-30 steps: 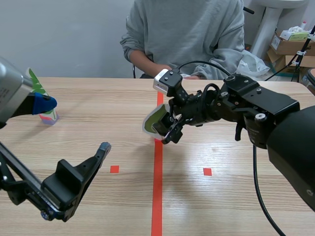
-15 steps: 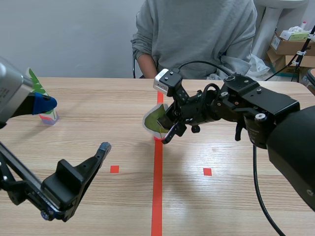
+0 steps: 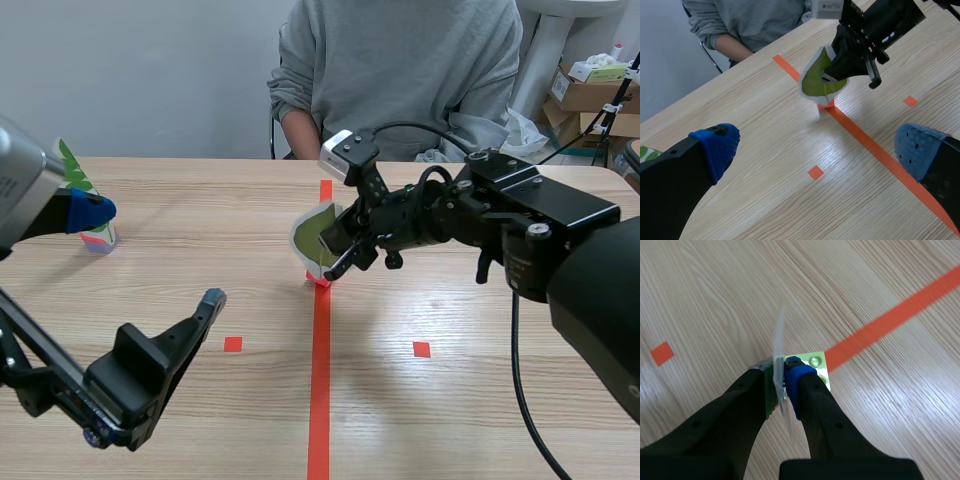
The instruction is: Do the leaf sorting experiment
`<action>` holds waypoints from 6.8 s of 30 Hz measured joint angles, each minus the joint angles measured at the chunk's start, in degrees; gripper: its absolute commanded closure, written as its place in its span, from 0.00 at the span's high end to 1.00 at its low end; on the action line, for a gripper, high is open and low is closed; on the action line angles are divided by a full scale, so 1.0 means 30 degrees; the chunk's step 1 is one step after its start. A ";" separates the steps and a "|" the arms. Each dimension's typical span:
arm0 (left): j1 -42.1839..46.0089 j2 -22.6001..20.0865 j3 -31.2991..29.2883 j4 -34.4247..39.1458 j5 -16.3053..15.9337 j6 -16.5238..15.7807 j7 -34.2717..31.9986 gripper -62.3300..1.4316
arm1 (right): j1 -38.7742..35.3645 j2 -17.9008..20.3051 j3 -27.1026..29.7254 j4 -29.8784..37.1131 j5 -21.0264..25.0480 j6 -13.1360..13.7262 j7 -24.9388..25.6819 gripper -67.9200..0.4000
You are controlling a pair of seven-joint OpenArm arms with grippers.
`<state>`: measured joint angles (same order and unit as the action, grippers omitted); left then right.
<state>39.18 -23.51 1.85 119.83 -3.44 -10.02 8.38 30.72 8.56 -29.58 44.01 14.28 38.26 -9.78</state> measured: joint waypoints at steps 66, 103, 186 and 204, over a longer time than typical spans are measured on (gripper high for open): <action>0.0000 0.0000 0.0000 0.0000 -0.0874 0.0000 -0.0138 1.00 | -0.4109 0.4823 1.4324 -0.0488 0.1290 -0.5034 -0.3453 0.90; 0.0000 -0.0109 -0.1253 -0.0022 -0.0860 -0.0007 -0.0087 1.00 | -2.3190 0.4983 1.5591 3.0352 0.7038 -0.3898 -0.9275 0.81; 0.0000 -0.0109 -0.1253 -0.0022 -0.1457 -0.0087 -0.0146 1.00 | -2.3161 0.4983 1.5591 2.7183 0.6739 -0.1676 -0.6535 0.81; 0.0000 -0.0109 -0.1253 -0.0022 -0.1457 -0.0087 -0.0146 1.00 | -2.3161 0.4983 1.5591 2.7183 0.6105 -0.1887 -0.6543 0.81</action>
<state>39.18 -23.83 -1.91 119.77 -7.81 -10.28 7.94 -38.76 23.51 17.19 125.56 32.60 32.60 -29.41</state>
